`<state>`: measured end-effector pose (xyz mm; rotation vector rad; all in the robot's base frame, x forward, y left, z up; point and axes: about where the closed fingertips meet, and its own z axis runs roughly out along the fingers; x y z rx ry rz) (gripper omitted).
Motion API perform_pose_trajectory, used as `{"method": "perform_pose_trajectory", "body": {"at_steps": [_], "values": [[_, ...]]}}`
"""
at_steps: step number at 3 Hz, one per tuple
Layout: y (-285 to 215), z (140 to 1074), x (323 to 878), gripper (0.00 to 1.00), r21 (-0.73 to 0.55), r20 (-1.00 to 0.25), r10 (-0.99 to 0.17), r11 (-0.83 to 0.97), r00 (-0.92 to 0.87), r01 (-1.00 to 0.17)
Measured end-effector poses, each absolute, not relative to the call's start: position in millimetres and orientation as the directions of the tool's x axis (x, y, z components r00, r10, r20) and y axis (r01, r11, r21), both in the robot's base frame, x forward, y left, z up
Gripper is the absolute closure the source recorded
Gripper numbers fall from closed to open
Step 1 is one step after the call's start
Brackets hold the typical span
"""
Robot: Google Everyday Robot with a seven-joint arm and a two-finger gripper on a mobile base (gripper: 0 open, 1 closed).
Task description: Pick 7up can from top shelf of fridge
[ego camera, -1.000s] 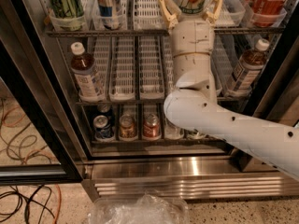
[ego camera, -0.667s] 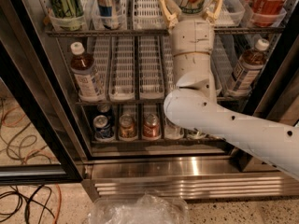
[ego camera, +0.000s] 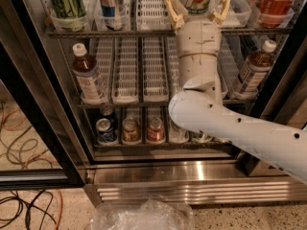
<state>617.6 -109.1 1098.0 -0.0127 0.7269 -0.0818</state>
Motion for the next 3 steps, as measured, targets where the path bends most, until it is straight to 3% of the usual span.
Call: {"method": "perform_pose_trajectory", "body": {"at_steps": [1,3], "values": [[-111.1,1096.7,619.5,0.36,-0.037,-0.666,-0.083,0.996,0.741,0.078],[-111.1,1096.8,619.5,0.82,-0.037,-0.666,-0.083,0.996,0.741,0.078]]}}
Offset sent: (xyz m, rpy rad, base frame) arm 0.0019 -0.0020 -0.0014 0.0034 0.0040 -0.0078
